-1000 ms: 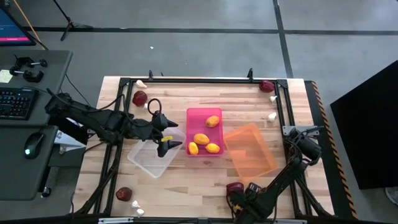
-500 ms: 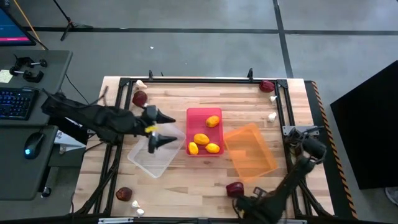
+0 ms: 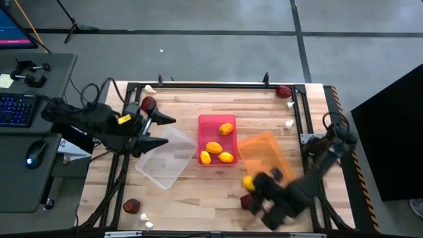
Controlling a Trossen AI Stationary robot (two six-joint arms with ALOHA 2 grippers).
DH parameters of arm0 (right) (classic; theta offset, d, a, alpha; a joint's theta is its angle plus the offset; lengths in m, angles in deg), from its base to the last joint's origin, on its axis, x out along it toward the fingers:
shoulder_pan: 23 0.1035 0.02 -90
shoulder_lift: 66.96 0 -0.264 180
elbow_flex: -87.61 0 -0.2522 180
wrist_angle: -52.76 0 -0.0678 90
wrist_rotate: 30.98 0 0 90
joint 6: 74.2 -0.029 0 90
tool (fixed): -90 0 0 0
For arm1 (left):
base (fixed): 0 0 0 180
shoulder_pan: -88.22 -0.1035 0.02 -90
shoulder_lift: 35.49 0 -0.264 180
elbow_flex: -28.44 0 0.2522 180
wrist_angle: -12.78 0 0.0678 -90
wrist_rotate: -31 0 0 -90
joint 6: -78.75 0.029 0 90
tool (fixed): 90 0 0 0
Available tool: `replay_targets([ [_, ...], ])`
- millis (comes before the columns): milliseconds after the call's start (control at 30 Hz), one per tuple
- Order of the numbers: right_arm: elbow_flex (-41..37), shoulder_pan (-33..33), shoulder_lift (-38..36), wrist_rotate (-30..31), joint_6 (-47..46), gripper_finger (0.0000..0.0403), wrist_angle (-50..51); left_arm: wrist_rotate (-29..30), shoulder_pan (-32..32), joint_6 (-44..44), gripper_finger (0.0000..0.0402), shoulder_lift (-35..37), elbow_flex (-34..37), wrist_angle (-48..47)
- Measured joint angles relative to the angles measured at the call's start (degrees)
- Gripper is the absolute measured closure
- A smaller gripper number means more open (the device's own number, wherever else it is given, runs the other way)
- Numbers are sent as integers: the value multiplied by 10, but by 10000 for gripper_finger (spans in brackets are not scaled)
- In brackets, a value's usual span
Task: Sort produce into baskets
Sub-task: Put the yellow lemon into the red bin
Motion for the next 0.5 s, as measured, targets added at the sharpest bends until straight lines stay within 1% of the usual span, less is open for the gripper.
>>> replay_targets([
  [100,-1,-79,6,24,141,264,-32,6,16,-9,14,-6,24,50],
  [200,-1,-161,17,28,298,264,-90,15,35,-42,14,-17,43,55],
  [267,-1,-214,21,29,380,264,-124,25,48,-64,14,-25,56,62],
  [333,-1,-262,22,16,435,263,-155,37,64,-80,14,-31,65,68],
  [400,-1,-302,23,-12,485,261,-175,51,81,-90,14,-34,69,77],
  [500,-1,-338,23,-50,530,254,-182,80,108,-90,14,-34,69,79],
])
